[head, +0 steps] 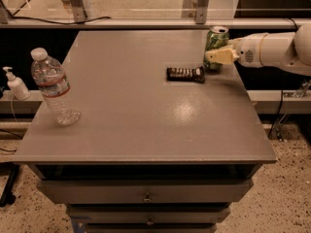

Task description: Move green can near rxbar chocolate

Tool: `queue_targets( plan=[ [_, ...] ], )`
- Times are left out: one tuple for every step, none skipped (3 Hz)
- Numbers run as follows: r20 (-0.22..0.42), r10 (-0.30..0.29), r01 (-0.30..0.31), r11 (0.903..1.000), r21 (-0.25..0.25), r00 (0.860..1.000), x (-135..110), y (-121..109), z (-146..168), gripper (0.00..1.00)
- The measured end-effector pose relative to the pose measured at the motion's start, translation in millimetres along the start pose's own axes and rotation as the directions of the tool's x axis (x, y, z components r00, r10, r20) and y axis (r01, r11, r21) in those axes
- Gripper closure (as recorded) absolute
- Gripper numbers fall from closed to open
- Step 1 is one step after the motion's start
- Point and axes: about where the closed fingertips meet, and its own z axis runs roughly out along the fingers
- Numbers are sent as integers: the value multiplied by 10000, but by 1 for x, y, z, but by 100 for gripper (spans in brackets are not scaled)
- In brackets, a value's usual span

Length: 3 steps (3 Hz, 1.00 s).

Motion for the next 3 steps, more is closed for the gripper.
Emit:
queue_targets(
  plan=[
    [55,-84,83,10000,23,10000,-1,-3,-3,0],
    [69,-95,95,10000,28,9999,0,-3,-4,0],
    [138,-205,204,9997,129,9997,-4,-6,-9,0]
  ],
)
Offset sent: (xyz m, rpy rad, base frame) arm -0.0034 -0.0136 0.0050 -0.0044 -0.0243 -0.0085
